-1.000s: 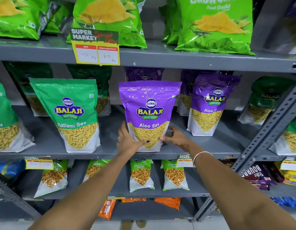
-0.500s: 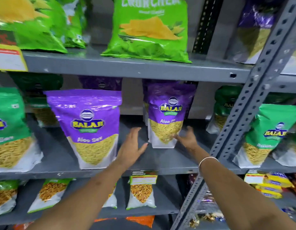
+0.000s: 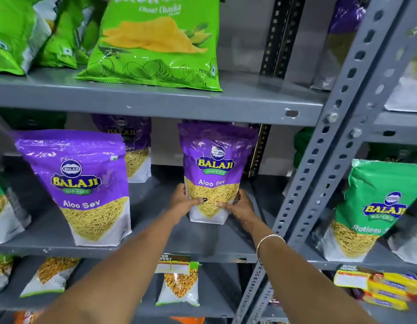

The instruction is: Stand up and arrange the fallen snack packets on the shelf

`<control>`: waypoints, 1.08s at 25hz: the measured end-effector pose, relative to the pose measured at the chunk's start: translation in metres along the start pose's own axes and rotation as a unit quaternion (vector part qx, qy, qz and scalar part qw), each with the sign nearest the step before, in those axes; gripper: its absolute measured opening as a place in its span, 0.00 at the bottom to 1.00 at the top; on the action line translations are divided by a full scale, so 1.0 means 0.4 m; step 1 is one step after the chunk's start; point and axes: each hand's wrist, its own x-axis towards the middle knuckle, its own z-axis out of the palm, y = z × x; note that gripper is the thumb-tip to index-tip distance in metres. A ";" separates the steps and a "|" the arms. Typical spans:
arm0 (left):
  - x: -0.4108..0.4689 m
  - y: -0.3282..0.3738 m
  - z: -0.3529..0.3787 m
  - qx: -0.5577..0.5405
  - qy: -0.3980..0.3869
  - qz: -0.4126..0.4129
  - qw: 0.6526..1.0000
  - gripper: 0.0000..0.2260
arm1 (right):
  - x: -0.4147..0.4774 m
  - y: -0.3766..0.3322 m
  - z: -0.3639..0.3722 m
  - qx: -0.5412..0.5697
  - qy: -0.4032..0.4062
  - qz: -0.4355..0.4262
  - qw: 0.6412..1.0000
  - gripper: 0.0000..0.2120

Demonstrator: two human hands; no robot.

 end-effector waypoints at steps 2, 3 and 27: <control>-0.024 -0.004 -0.002 0.005 -0.003 0.002 1.000 0.20 | -0.033 -0.007 -0.008 -0.008 0.004 0.009 1.000 0.30; -0.035 -0.007 -0.004 0.005 -0.003 0.002 1.000 0.20 | -0.054 -0.016 -0.012 -0.013 -0.001 0.009 1.000 0.29; -0.209 -0.019 -0.028 0.104 0.014 -0.022 0.994 0.28 | -0.206 -0.021 -0.031 -0.106 -0.036 0.013 0.994 0.32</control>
